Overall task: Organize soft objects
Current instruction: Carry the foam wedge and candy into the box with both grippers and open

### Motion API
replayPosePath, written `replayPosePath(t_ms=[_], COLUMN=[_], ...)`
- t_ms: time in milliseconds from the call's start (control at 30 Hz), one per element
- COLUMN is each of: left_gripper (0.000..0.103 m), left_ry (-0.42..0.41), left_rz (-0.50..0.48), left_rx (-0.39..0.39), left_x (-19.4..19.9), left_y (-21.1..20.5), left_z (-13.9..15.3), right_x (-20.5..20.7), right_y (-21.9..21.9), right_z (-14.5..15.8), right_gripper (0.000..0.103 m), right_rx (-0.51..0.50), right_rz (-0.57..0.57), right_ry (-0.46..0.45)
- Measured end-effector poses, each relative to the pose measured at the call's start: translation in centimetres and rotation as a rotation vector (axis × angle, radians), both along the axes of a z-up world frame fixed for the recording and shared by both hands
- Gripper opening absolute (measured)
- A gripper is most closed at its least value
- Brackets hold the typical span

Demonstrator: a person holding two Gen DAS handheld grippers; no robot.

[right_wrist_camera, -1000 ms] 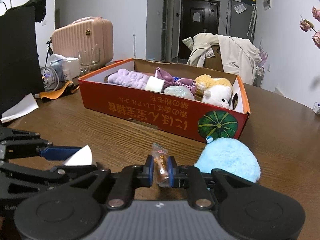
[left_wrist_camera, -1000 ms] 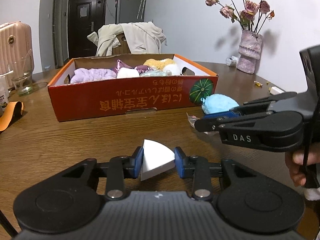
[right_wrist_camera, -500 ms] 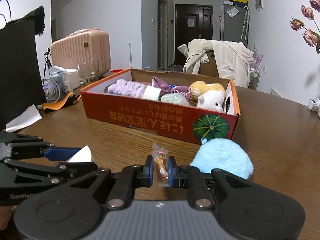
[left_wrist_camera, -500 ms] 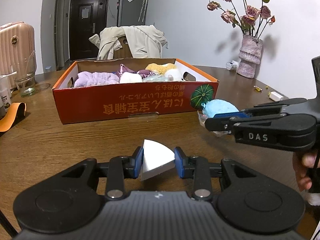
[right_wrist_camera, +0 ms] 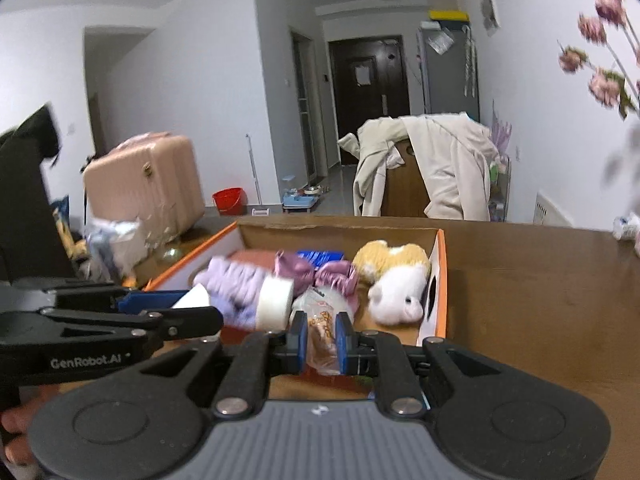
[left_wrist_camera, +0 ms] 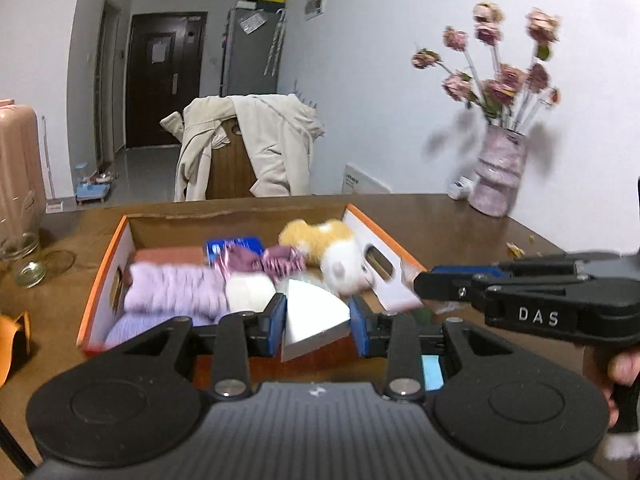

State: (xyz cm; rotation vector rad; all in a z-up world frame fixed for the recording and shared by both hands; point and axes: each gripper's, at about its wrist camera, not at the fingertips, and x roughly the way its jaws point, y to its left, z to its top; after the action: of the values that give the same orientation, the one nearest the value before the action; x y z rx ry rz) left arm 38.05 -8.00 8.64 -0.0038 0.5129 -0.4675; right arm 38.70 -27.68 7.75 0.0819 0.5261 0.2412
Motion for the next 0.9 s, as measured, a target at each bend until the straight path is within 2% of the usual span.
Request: replayPosePath(t_ms=[200,300,433,533,633,667,900], left_gripper=[0.036,0.040,0.051,0.064,0.067,0.069,0.074], left_ry=[0.048,0.074,0.116,0.116,0.113,0.111,0.060], left_rz=[0.011,0.013,0.046,0.057,0.065,0.069,0.098], left_rx=[0.011,0.032,0.032,0.039,0.042,0.038,0.049], left_x=[6.6,9.3,12.2,13.1,13.4,13.3,10.4], left_y=[-1.3,-2.1,-1.9,-1.4,-0.9,-0.8,0.2], left_z=[-0.3,-1.3,-2.6,-3.1,-3.3,-3.1,-0.9], right_x=[8.4,12.1,15.0,15.9,16.1,16.1,12.7], right_y=[-0.3,0.2,0.0,-0.1,-0.1,-0.1,0.0], right_z=[-1.5,-3.0,-4.5,-4.9,-5.0,-5.0,-2.2], right_gripper=[0.014,0.015,0.019,0.022,0.037,0.039,0.040], right_rx=[0.061,0.066,0.095,0.093,0.084,0.084,0.061], right_rz=[-0.025,-0.030,-0.061,-0.056,-0.050,-0.048,-0.031], right_ry=[0.097,0.138,0.173,0.174,0.181,0.176,0.128])
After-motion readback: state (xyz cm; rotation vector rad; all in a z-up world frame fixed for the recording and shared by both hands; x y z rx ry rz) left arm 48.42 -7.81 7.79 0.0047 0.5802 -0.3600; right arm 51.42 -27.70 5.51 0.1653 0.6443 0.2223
